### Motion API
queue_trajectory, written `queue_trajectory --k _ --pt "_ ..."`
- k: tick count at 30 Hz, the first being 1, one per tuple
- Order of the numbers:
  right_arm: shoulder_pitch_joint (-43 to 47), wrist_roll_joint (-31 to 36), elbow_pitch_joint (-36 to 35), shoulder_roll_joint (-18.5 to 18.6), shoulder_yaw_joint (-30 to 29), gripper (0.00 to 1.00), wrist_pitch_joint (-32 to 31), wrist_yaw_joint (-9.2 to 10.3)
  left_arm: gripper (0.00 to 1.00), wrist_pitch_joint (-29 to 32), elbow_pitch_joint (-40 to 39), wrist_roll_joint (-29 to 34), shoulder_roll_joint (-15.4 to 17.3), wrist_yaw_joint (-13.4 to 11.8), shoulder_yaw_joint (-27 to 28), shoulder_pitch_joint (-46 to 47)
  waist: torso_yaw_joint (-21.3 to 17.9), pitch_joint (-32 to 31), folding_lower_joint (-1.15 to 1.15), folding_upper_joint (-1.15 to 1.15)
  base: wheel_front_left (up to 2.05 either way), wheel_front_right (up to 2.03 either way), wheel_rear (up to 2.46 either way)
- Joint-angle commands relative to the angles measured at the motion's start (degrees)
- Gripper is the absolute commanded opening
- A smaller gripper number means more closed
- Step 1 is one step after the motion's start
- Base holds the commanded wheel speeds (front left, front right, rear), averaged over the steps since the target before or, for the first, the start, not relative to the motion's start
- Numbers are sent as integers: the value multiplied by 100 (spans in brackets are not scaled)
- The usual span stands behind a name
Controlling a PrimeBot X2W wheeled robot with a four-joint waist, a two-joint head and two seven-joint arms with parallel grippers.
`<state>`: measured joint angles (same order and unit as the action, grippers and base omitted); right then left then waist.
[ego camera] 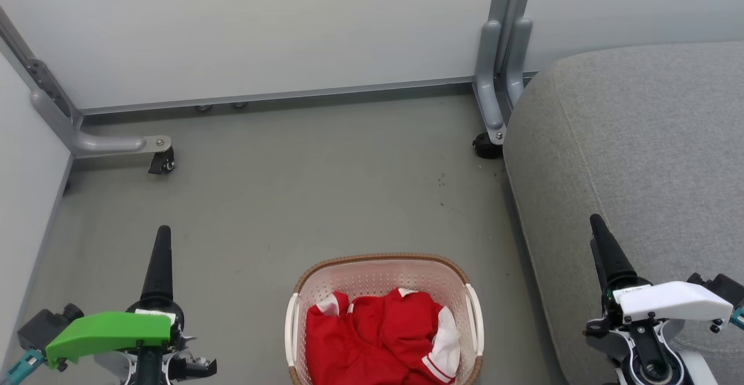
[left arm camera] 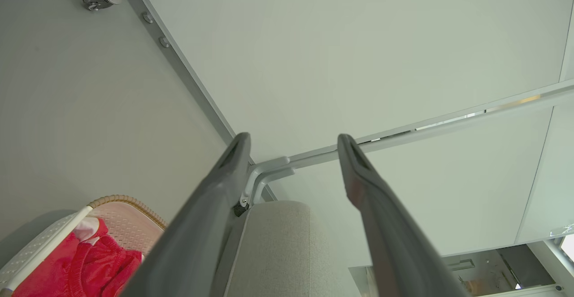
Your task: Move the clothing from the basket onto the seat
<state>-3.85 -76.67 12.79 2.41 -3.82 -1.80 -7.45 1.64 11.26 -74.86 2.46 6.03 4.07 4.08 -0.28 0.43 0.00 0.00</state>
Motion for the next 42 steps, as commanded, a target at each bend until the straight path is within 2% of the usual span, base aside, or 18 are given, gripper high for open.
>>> queue_trajectory --k 1,4,35,42 --pt "-63 345 -163 23 60 100 81 -2 100 -68 -180 276 25 -56 -25 41 -1 3 0 0 0 0 0" --pt "-31 775 -239 25 122 100 151 -2 100 -138 -295 481 26 -143 -71 27 -3 5 0 0 0 0 0" --pt "302 3395 -555 40 544 100 798 -3 100 -783 -722 3394 40 -465 -730 -237 -19 -69 0 0 0 0 0" --pt "346 3752 -536 42 740 100 914 -3 100 -895 -780 3907 43 -544 -866 -268 -15 -89 0 0 0 0 0"
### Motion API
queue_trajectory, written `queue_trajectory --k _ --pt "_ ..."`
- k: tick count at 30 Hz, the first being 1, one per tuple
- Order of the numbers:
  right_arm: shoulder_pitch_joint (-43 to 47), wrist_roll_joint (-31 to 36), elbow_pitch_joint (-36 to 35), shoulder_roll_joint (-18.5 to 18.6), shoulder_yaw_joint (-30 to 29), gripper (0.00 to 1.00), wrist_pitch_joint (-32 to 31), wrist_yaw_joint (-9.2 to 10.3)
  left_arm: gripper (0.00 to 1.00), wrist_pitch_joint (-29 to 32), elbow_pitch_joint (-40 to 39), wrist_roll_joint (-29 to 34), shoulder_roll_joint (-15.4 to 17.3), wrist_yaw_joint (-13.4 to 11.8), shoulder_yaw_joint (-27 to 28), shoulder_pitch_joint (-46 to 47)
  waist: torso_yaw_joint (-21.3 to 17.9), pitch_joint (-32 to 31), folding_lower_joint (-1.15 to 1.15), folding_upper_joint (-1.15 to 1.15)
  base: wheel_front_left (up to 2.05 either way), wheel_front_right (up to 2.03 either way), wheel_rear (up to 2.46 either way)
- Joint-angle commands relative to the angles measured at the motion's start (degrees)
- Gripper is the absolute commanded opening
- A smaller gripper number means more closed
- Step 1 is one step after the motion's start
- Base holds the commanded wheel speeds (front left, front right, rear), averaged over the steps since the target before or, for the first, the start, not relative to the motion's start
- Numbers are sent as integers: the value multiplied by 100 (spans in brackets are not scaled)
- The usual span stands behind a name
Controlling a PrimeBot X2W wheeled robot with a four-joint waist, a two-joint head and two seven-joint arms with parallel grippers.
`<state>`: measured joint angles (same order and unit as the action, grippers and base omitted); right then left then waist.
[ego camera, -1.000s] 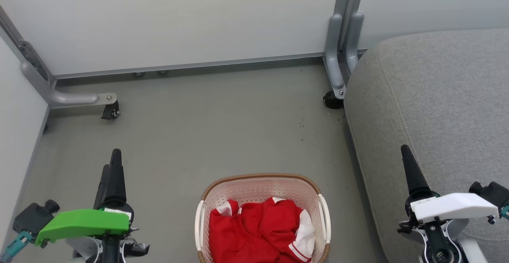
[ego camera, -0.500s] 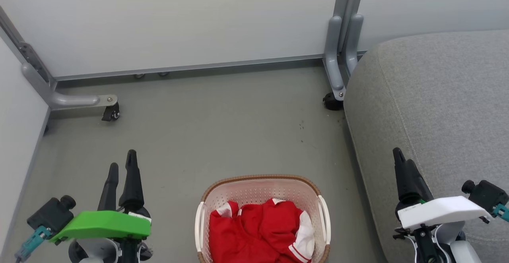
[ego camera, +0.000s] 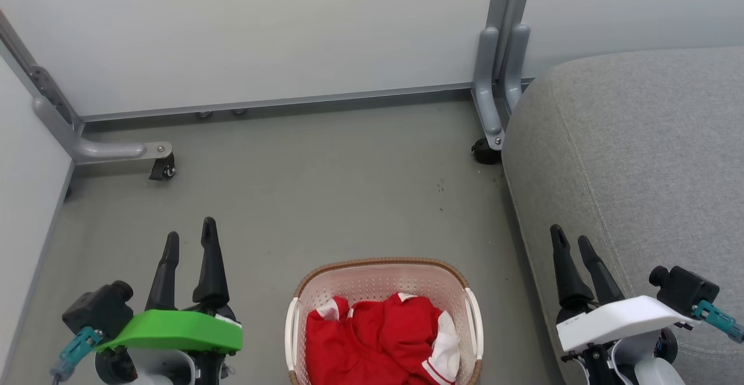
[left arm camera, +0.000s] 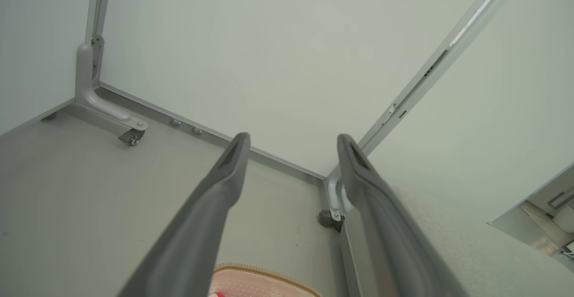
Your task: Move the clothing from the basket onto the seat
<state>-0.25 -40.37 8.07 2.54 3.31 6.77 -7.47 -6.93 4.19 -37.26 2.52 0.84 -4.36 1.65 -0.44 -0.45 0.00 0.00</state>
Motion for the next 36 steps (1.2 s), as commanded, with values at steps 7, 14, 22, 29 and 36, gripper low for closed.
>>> queue_trajectory --k 7,14,22,29,36 --pt "44 611 -27 32 77 100 164 -2 100 -150 -88 599 39 -31 -133 -53 8 -16 0 0 0 0 0" --pt "62 1043 -9 34 57 100 267 -3 100 -255 -106 967 41 -25 -188 -100 10 -15 0 0 0 0 0" --pt "97 1484 -44 38 79 100 376 -3 100 -360 -113 1349 43 -13 -260 -133 17 -15 0 0 0 0 0" --pt "123 1809 -82 39 103 100 469 -3 100 -449 -79 1737 45 -26 -352 -167 25 -26 0 0 0 0 0" --pt "153 2157 -92 42 145 100 557 -3 100 -540 -73 2032 47 -45 -454 -209 41 -46 0 0 0 0 0"
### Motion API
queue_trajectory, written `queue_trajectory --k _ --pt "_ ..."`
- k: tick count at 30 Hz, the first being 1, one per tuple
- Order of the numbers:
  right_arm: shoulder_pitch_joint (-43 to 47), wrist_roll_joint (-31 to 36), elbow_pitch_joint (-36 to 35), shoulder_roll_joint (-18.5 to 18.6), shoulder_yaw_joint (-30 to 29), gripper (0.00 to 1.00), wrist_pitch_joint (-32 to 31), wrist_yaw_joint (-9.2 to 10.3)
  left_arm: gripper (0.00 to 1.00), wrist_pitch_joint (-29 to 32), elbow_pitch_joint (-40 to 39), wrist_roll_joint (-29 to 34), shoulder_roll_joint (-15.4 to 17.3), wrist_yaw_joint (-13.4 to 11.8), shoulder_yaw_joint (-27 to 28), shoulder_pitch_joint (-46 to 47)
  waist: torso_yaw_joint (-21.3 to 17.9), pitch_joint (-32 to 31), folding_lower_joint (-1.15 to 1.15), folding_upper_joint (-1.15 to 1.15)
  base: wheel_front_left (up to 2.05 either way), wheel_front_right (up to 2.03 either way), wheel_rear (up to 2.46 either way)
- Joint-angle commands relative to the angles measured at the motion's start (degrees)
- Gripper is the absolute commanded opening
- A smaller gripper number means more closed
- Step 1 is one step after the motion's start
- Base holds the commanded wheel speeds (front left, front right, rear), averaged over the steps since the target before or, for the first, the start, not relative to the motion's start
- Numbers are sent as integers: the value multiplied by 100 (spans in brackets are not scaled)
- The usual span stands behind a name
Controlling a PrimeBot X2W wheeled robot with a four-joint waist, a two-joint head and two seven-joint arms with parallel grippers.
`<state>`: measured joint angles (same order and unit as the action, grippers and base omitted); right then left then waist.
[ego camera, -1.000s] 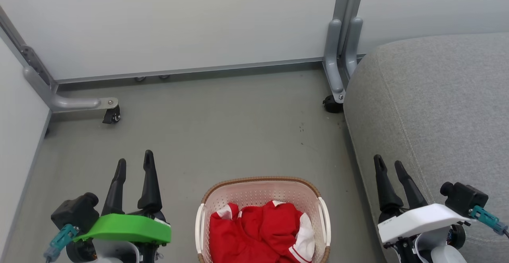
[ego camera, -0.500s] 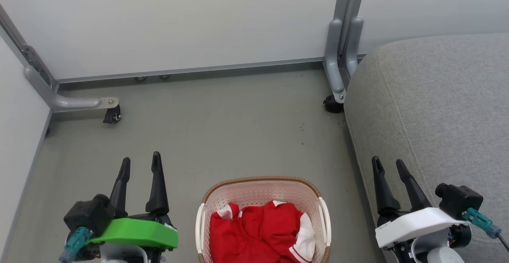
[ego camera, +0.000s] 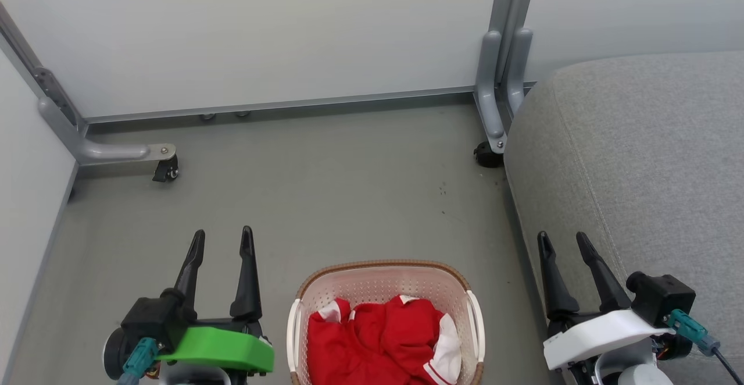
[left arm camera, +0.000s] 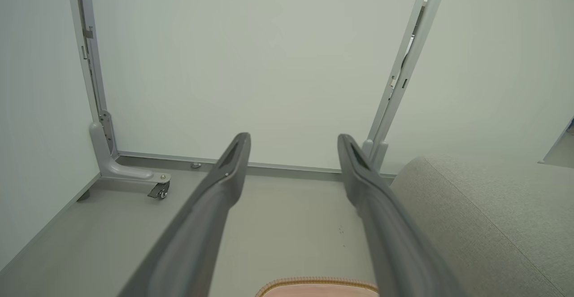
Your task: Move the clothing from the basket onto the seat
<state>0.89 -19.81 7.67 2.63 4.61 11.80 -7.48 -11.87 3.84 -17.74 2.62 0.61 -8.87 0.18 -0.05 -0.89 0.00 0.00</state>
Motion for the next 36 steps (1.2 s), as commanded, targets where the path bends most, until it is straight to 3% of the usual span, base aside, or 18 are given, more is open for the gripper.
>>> queue_trajectory --k 1,28,36 --pt "46 156 -54 33 23 100 62 -2 100 -52 -32 125 37 -37 -16 -68 4 -7 0 0 0 0 0" --pt "140 1200 -77 37 163 100 354 -2 100 -349 50 1059 44 -40 -248 -216 19 -101 0 0 0 0 0" --pt "125 1196 -42 37 147 100 343 -2 100 -328 102 987 43 -52 -287 -220 25 -160 0 0 0 0 0"
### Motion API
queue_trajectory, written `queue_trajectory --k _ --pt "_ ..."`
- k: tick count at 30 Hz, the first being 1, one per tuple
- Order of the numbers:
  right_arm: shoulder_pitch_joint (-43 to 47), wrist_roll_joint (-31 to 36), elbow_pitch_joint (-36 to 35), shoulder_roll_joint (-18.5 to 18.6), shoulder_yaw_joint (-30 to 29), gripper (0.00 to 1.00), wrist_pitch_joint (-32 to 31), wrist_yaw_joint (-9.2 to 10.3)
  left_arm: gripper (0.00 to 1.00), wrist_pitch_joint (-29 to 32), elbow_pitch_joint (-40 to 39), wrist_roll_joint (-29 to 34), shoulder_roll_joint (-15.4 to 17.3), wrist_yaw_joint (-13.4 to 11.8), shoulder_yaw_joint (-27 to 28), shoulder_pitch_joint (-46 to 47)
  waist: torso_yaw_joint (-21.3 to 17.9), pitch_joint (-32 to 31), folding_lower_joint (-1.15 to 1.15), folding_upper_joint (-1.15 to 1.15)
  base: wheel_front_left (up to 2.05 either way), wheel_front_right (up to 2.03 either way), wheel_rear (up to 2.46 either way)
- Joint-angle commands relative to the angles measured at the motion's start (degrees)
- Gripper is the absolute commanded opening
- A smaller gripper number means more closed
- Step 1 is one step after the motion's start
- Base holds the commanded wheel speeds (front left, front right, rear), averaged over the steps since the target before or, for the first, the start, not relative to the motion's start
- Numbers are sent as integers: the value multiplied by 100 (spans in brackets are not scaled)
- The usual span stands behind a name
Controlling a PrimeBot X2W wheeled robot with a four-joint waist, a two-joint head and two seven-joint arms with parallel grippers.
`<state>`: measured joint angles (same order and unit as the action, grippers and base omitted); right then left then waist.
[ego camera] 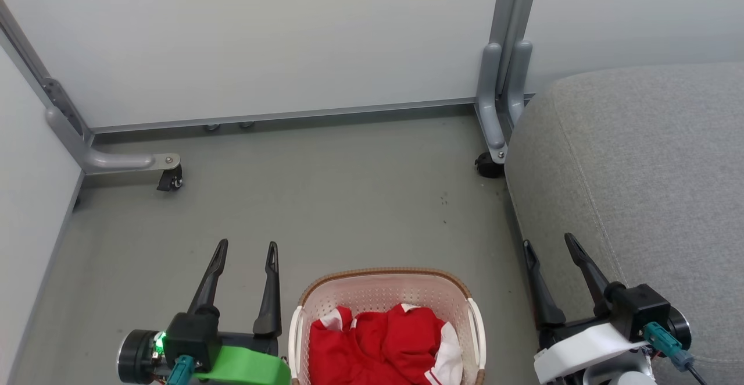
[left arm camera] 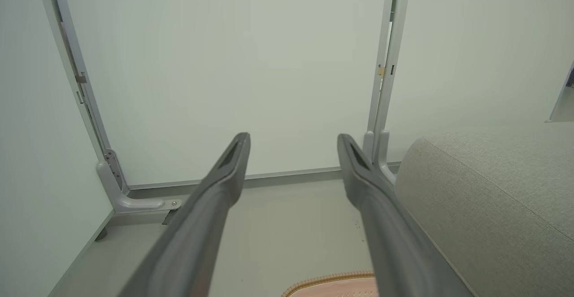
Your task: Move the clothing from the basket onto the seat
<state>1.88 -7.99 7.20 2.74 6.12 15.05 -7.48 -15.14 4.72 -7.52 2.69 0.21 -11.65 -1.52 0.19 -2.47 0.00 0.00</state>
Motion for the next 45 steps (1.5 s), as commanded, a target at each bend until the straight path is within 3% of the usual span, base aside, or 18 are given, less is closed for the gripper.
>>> queue_trajectory --k 1,20,28,41,45 --pt "20 13 9 26 -3 100 19 -2 100 -1 19 -37 36 -13 -13 -49 1 -8 0 0 0 0 0" --pt "55 14 -12 26 88 100 19 -2 100 1 49 -64 35 4 -79 -125 -2 39 0 0 0 0 0" --pt "-85 -10 47 26 22 100 19 -2 100 1 100 17 35 -24 -183 72 -32 391 0 0 0 0 0" --pt "-1048 270 -334 25 -548 100 19 -1 100 3 623 397 36 150 -481 1328 -140 2413 0 0 0 0 0" --pt "-1455 401 -528 67 -811 100 19 -1 100 2 994 576 35 304 -678 1915 -210 3094 0 0 0 0 0"
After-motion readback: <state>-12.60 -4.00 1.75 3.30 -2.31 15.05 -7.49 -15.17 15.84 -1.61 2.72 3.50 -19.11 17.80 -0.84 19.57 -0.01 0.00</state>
